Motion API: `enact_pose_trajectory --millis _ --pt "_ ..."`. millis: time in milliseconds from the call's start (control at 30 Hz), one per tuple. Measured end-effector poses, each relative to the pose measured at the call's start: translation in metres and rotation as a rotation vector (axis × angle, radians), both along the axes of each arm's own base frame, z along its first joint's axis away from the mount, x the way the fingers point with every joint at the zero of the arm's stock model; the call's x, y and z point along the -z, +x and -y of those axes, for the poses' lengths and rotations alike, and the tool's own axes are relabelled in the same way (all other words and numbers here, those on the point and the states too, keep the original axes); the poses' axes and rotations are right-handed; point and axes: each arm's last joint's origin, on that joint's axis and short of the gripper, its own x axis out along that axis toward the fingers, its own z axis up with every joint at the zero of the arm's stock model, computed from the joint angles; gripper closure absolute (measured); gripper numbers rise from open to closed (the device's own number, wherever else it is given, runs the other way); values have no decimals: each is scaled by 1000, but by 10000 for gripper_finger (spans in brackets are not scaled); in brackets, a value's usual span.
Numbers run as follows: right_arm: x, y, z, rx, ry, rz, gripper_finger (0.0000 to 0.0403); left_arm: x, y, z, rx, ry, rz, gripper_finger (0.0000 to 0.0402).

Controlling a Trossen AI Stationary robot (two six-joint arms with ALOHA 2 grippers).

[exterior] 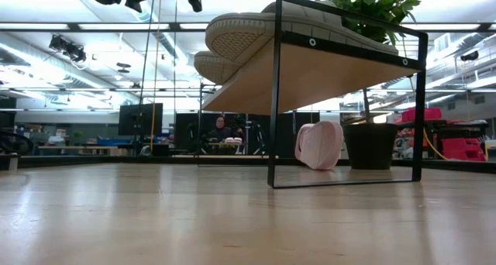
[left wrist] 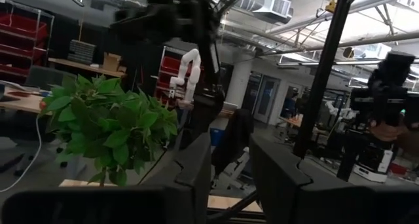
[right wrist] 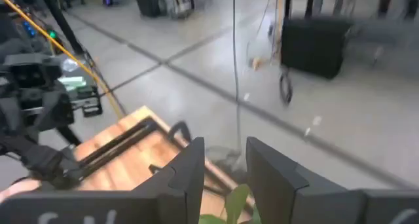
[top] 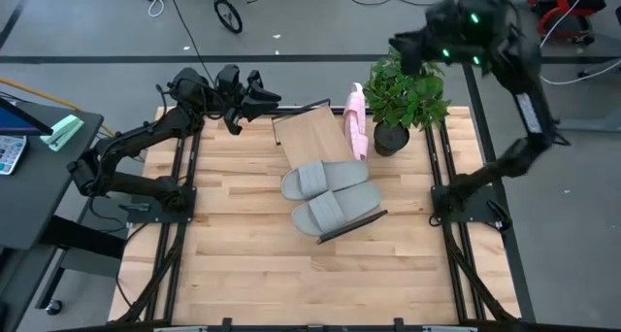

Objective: Pick and place slides into the shelf
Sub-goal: Put the top pink slipper on the shelf

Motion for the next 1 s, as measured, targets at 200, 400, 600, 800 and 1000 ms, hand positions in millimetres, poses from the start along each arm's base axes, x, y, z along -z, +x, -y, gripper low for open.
enact_pose_trajectory --millis 200,400,600,800,1000 --pt "9 2 65 -26 185 80 284 0 0 0 1 -1 0 296" --pt "34 -2 121 -34 367 150 284 0 0 0 2 -2 -1 295" --pt "61 -12 164 21 486 169 284 0 0 0 3 -4 -2 294" --pt "80 -23 192 59 551 177 284 2 1 0 3 -13 -15 294" --pt "95 -29 210 36 589 182 284 2 1 0 9 -18 -25 294"
